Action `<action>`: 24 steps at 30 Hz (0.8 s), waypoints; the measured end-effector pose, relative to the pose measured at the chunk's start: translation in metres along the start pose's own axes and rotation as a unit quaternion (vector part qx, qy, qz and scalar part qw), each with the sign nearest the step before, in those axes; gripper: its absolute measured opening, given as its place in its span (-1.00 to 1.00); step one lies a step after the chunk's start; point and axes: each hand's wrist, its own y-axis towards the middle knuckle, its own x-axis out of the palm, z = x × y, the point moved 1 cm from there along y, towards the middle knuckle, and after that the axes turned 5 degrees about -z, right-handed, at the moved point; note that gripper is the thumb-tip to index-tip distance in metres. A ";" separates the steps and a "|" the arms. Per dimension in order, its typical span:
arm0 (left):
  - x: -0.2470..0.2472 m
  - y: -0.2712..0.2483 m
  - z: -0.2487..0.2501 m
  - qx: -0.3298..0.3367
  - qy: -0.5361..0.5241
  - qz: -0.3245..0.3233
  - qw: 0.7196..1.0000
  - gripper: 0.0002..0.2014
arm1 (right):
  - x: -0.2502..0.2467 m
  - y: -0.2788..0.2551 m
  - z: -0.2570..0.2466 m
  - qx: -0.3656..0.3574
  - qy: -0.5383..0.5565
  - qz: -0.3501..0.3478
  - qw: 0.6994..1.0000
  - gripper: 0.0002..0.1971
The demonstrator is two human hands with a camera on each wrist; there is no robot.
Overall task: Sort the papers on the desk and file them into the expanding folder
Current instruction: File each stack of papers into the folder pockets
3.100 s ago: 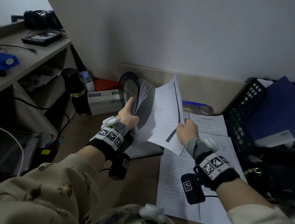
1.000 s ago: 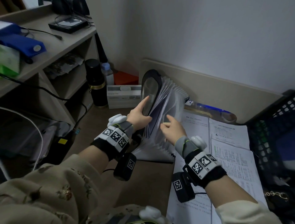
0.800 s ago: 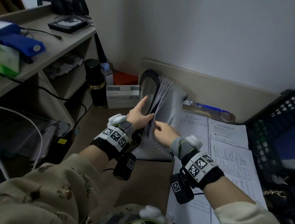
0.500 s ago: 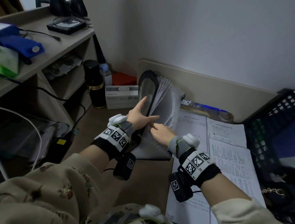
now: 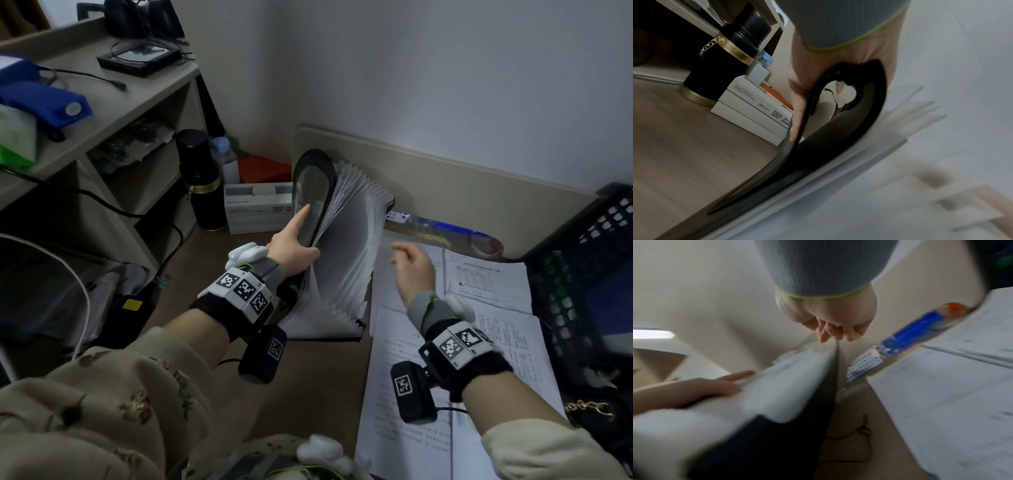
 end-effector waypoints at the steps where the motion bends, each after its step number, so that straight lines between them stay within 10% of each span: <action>1: 0.000 0.000 0.000 0.000 -0.001 -0.001 1.000 -0.11 | -0.003 0.003 0.012 0.027 -0.022 -0.007 0.999 -0.73; 7: 0.001 0.000 0.000 -0.002 -0.003 -0.003 1.000 -0.09 | -0.001 0.003 0.095 0.180 -0.200 -0.151 0.951 -0.63; 14: -0.001 0.001 -0.001 0.000 -0.007 -0.006 1.000 -0.05 | -0.001 -0.026 0.133 0.215 -0.448 -0.331 0.802 -0.43; 24: -0.004 0.008 -0.008 0.005 -0.004 0.001 1.000 -0.09 | 0.035 -0.030 0.126 0.141 -0.408 -0.418 0.799 -0.35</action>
